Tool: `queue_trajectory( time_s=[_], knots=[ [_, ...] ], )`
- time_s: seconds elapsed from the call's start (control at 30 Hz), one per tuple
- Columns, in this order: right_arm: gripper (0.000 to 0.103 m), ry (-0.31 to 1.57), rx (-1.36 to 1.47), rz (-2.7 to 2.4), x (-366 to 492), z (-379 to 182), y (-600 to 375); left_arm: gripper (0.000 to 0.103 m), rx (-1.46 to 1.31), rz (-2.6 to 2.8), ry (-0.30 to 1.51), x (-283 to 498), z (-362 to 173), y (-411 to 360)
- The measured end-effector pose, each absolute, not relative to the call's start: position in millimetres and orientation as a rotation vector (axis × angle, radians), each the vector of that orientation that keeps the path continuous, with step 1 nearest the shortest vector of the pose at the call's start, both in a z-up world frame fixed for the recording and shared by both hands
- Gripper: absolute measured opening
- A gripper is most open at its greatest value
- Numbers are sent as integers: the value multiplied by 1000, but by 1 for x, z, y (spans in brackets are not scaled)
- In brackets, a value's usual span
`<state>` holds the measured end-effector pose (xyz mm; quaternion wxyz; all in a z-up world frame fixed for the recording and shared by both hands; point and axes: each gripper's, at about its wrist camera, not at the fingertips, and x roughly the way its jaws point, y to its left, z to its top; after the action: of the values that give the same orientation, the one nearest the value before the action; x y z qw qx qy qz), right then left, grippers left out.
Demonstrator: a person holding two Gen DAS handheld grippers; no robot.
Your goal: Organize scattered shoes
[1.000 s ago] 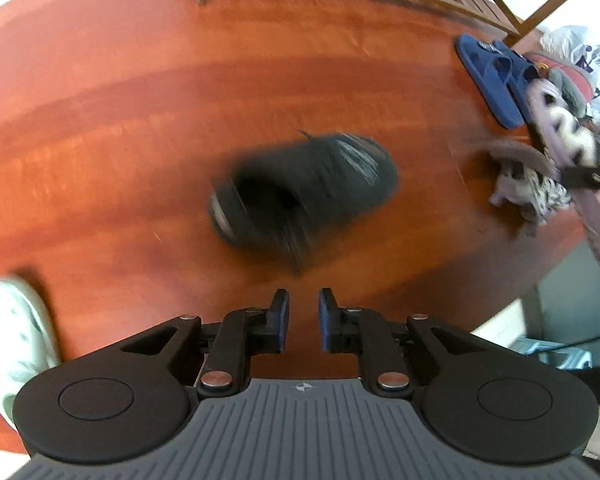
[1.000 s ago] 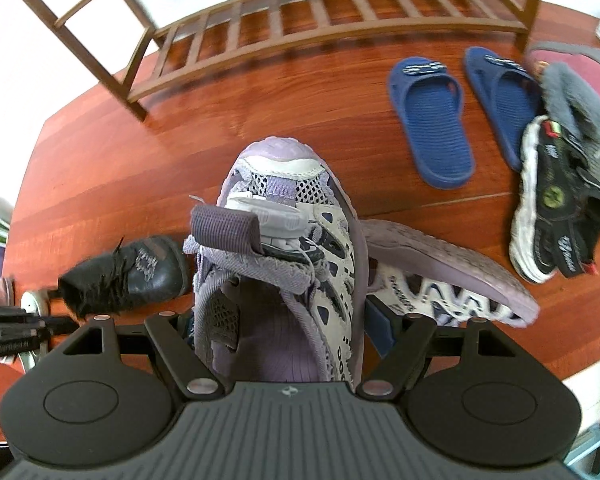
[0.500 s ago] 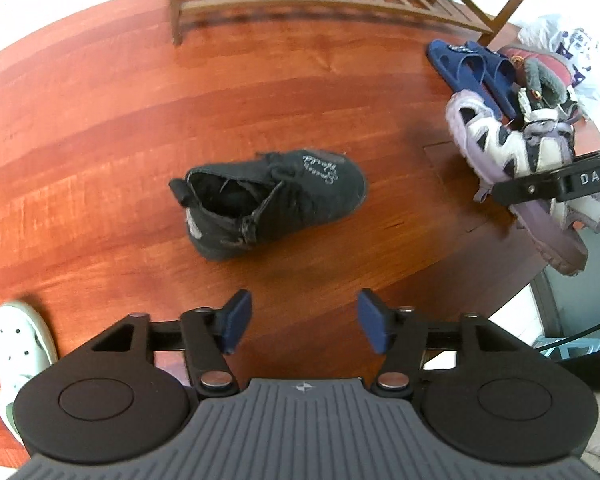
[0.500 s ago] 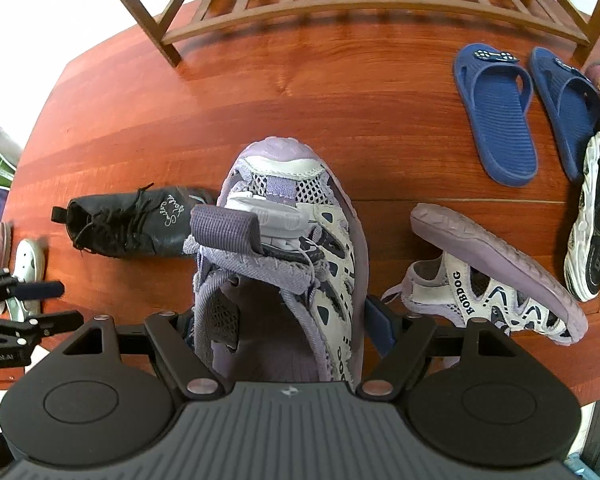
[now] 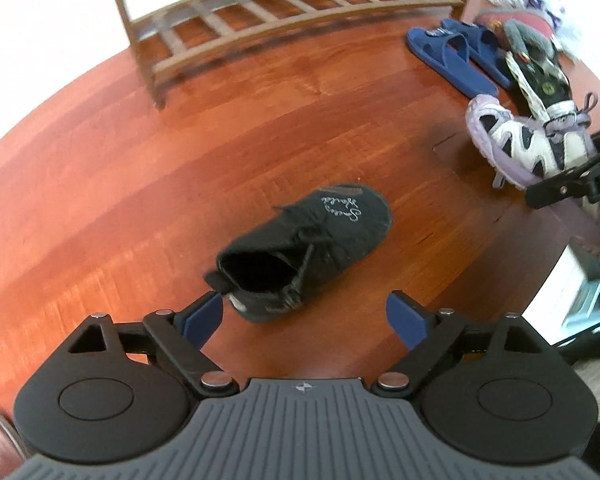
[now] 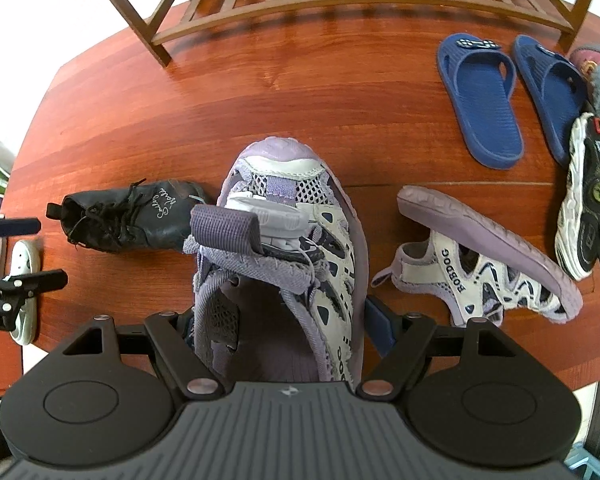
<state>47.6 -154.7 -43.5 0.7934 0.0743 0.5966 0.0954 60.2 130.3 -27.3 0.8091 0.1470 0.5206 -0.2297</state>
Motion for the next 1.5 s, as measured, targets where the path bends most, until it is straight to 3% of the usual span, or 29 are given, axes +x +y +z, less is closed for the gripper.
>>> queue_trajectory(
  time_s=[1.07, 1.5],
  knots=[
    [81, 1228, 371, -50, -14, -50, -174, 91, 755, -935, 1167, 126, -81, 71],
    [81, 1218, 407, -102, -20, -52, -181, 89, 768, -931, 1191, 135, -102, 68]
  ],
)
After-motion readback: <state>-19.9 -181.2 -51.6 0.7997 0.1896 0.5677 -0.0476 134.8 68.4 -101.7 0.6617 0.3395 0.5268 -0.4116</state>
